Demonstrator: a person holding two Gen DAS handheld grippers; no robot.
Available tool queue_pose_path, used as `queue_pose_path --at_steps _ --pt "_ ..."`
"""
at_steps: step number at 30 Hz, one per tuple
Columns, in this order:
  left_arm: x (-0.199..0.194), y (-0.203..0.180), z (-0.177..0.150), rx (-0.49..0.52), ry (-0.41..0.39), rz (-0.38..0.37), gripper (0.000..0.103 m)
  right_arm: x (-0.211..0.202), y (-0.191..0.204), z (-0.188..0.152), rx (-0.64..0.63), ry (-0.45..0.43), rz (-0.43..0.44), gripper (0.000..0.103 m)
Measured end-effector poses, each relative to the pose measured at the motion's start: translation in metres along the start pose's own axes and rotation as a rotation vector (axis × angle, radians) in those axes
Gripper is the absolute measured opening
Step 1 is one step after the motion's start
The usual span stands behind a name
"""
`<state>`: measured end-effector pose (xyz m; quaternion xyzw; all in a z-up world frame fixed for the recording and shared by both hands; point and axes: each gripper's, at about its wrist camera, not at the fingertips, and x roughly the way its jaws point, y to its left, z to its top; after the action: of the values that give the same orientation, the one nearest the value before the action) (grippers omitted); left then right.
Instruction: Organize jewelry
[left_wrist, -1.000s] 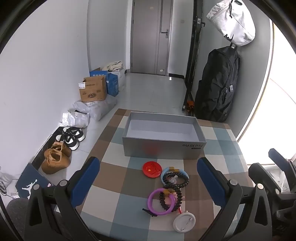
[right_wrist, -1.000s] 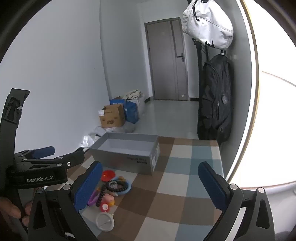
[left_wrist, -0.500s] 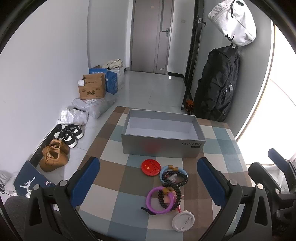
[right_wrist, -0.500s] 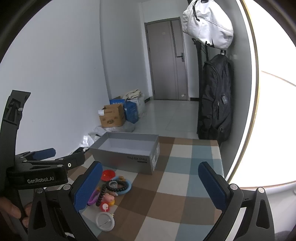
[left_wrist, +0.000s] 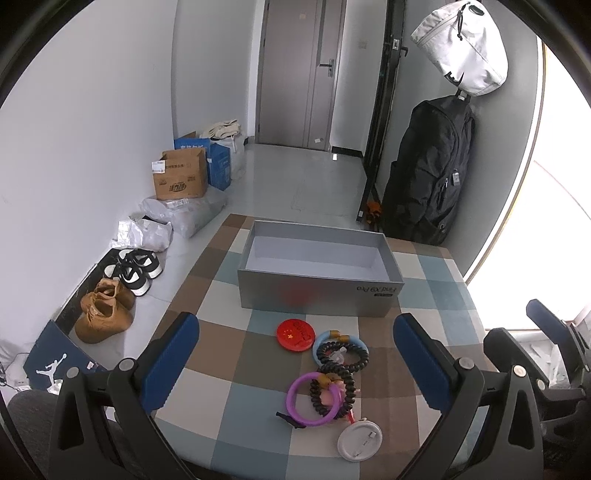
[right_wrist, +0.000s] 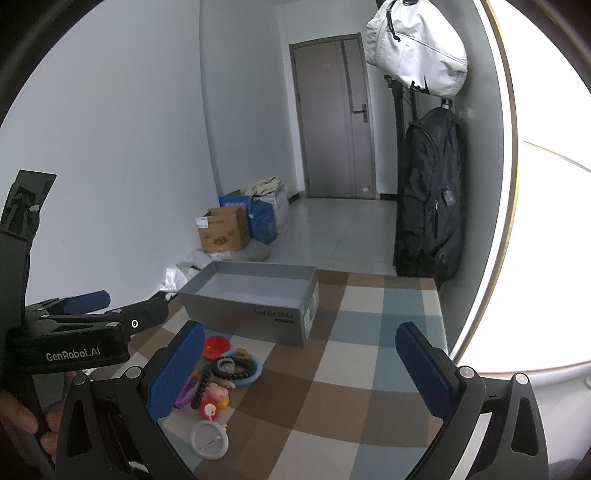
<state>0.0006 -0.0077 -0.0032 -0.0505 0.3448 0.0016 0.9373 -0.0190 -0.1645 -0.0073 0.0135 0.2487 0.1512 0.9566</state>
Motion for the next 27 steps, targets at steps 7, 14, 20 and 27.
queue_pose_path --at_steps 7,14,20,27 --pt "-0.006 -0.001 -0.001 0.004 -0.006 -0.008 0.102 -0.002 -0.005 -0.001 0.006 -0.001 -0.003 0.103" --pt "-0.005 0.005 -0.003 0.000 0.001 -0.012 0.102 0.001 0.000 0.001 0.006 0.002 -0.009 0.103" --pt "-0.003 0.007 -0.004 -0.006 0.010 -0.017 0.102 0.002 0.000 0.002 0.004 0.009 -0.009 0.103" --pt "-0.001 0.012 -0.005 -0.019 0.027 -0.032 0.102 0.003 -0.002 0.001 0.021 0.008 -0.009 0.103"
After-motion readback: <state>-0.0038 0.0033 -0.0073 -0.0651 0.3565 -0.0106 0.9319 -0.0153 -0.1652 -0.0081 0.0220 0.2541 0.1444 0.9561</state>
